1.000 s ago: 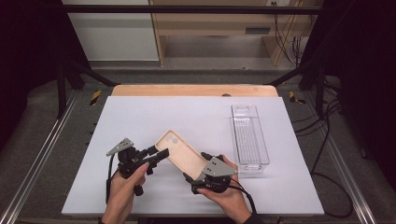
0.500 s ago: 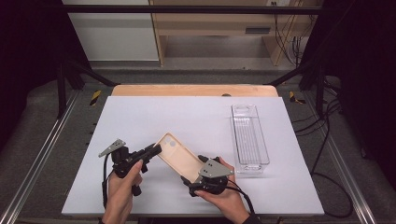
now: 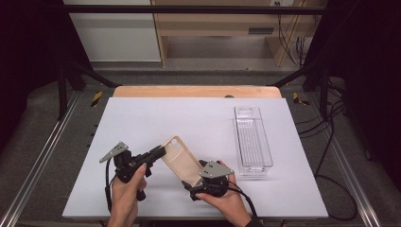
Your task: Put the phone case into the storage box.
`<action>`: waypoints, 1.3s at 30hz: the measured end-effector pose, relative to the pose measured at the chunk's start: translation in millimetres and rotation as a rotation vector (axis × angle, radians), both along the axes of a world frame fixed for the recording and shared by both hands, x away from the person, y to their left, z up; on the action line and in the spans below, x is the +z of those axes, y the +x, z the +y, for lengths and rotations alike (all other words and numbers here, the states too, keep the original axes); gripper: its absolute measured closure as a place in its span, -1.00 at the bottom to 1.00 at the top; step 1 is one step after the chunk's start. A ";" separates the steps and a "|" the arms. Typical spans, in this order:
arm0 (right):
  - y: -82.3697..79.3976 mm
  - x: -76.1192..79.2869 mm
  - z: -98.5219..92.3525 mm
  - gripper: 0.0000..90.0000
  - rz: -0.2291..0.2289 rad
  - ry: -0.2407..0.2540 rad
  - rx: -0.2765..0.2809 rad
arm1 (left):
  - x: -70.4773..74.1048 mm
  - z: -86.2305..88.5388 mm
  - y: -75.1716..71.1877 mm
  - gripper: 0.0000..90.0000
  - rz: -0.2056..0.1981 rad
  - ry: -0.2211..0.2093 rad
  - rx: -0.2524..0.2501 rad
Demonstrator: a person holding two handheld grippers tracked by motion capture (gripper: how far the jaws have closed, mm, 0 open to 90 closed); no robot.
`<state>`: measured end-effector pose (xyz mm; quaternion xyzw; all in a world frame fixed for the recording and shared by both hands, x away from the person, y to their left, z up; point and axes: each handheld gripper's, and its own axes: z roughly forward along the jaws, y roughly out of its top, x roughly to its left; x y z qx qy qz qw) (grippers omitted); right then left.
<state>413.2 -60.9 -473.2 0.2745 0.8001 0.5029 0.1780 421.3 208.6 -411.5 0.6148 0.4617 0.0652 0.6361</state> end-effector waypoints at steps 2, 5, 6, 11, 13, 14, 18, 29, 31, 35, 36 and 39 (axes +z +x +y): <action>0.3 -0.3 0.2 -0.75 0.004 0.004 0.008 | 3.1 -2.1 -2.0 0.76 -0.018 0.016 -0.004; -0.1 0.1 0.7 -0.82 0.011 0.019 0.025 | 8.8 -6.2 -5.9 0.77 -0.058 0.072 0.008; -0.4 0.7 0.9 -0.85 0.012 0.021 0.027 | 10.7 -7.2 -7.0 0.77 -0.073 0.089 0.008; -1.3 6.0 0.5 -0.88 0.025 0.037 0.022 | 20.0 -13.0 -12.8 0.77 -0.133 0.164 0.007; -1.1 9.1 0.5 -0.88 0.035 0.035 0.008 | 23.7 -14.8 -15.3 0.77 -0.158 0.190 0.012; -1.0 10.9 0.4 -0.88 0.041 0.034 0.004 | 25.4 -15.5 -16.4 0.77 -0.165 0.196 0.016; 0.7 18.2 0.8 -0.89 0.050 0.024 -0.008 | 29.6 -15.0 -18.3 0.77 -0.181 0.208 0.018; 4.4 40.1 9.6 -0.91 0.075 -0.016 -0.015 | 33.9 -14.0 -19.6 0.77 -0.196 0.231 0.018; 5.5 44.5 10.6 -0.91 0.085 -0.022 -0.014 | 34.5 -14.5 -20.0 0.77 -0.200 0.241 0.020; 9.9 50.7 12.5 -0.90 0.114 -0.054 -0.027 | 35.1 -15.5 -20.4 0.77 -0.207 0.253 0.020; 10.9 52.1 13.0 -0.91 0.127 -0.055 -0.025 | 35.0 -15.7 -20.4 0.77 -0.208 0.255 0.020; 14.3 56.4 14.6 -0.90 0.139 -0.058 -0.030 | 34.8 -16.1 -20.5 0.77 -0.209 0.259 0.022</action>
